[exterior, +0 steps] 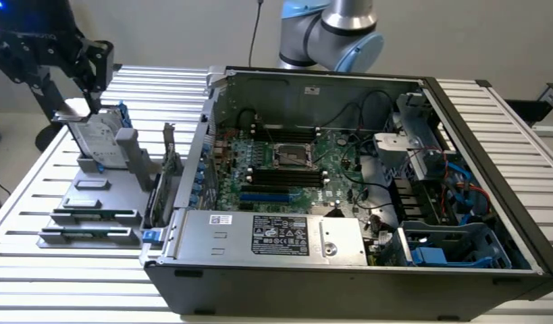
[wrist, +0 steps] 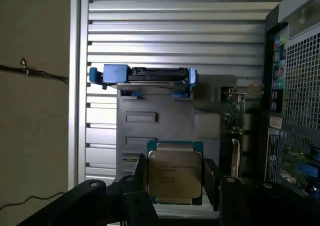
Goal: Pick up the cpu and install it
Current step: 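Pick up the cpu and move it towards the insertion slot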
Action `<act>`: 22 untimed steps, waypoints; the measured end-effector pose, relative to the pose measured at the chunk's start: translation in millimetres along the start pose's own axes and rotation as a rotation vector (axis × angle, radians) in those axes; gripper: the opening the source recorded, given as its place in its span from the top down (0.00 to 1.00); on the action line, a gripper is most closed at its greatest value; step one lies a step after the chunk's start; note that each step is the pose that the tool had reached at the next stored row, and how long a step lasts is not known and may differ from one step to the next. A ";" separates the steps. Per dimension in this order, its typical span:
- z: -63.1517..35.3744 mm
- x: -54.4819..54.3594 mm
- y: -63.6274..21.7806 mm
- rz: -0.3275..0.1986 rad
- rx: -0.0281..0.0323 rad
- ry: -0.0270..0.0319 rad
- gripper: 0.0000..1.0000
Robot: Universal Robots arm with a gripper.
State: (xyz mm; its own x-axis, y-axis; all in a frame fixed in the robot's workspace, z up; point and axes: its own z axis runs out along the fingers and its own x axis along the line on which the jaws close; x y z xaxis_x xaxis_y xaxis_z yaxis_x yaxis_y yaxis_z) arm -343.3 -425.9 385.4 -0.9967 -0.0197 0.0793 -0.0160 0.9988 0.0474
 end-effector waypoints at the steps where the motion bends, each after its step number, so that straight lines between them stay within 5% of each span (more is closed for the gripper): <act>1: -3.0 -4.7 0.0 0.000 -0.0010 0.0007 0.46; 10: -13.1 -44.7 -0.3 -0.001 -0.0131 0.0010 0.46; 22: -22.5 -98.7 -0.9 -0.004 -0.0423 0.0005 0.46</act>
State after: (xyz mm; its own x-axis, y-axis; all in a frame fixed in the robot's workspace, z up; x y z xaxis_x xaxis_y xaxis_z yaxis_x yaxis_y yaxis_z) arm -243.2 -425.9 399.9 -0.9966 -0.0232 0.0796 -0.0160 0.9958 0.0897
